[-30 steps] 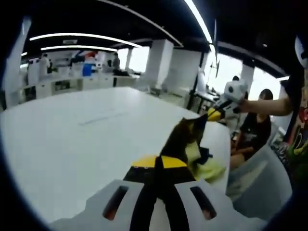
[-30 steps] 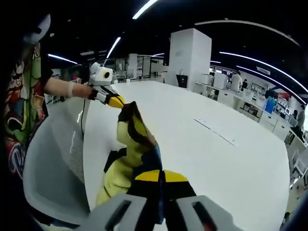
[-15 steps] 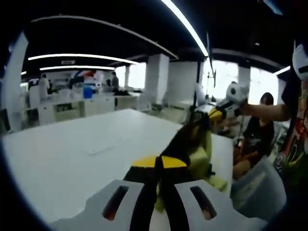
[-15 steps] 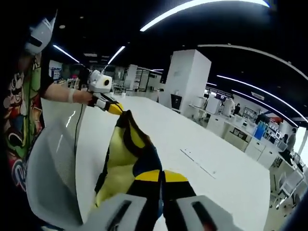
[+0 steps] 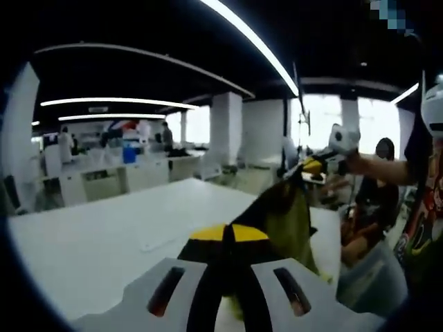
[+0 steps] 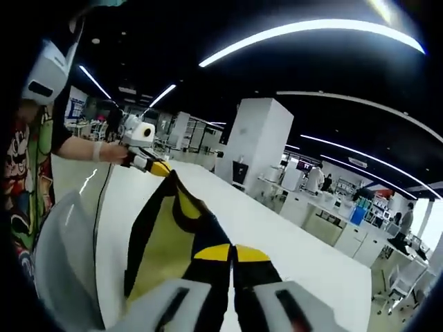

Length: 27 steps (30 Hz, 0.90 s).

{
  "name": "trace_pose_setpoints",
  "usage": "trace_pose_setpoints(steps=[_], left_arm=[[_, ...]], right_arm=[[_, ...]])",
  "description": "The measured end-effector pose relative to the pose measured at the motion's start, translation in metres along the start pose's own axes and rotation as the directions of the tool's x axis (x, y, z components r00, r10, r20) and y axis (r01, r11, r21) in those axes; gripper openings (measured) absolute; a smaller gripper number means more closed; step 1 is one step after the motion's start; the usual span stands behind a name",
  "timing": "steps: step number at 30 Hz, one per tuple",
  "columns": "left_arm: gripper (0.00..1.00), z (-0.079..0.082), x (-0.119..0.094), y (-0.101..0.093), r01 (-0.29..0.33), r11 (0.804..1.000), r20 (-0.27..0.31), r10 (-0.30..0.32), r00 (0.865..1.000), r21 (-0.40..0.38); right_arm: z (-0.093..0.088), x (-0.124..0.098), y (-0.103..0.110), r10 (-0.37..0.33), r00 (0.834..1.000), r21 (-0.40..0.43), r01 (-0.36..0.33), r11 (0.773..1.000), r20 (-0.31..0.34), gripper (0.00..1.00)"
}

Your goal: Fold the garment on the visible template until the final outline fits inside the template.

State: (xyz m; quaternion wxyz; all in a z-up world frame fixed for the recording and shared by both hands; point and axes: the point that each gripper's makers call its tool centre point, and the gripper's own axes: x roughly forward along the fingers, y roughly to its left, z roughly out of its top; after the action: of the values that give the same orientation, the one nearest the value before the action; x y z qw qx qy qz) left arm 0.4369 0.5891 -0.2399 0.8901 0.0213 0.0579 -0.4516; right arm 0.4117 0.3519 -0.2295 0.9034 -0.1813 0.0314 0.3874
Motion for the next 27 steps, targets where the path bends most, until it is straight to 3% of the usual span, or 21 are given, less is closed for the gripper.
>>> trace_pose_setpoints(steps=[5, 10, 27], left_arm=[[0.0, -0.009, 0.019, 0.025, -0.031, 0.999, -0.04, 0.03, 0.999, -0.019], [0.0, -0.033, 0.04, 0.057, -0.062, 0.994, -0.094, 0.054, 0.994, -0.088], [0.0, -0.1, 0.12, 0.136, -0.104, 0.981, -0.219, 0.067, 0.973, -0.161]], right_arm=[[-0.013, 0.027, -0.018, -0.051, 0.998, 0.015, 0.051, 0.999, -0.026, 0.0], [-0.026, 0.055, -0.031, -0.061, 0.997, 0.022, 0.062, 0.998, -0.05, 0.0], [-0.112, 0.142, -0.09, -0.049, 0.986, 0.098, 0.066, 0.993, -0.162, 0.0]])
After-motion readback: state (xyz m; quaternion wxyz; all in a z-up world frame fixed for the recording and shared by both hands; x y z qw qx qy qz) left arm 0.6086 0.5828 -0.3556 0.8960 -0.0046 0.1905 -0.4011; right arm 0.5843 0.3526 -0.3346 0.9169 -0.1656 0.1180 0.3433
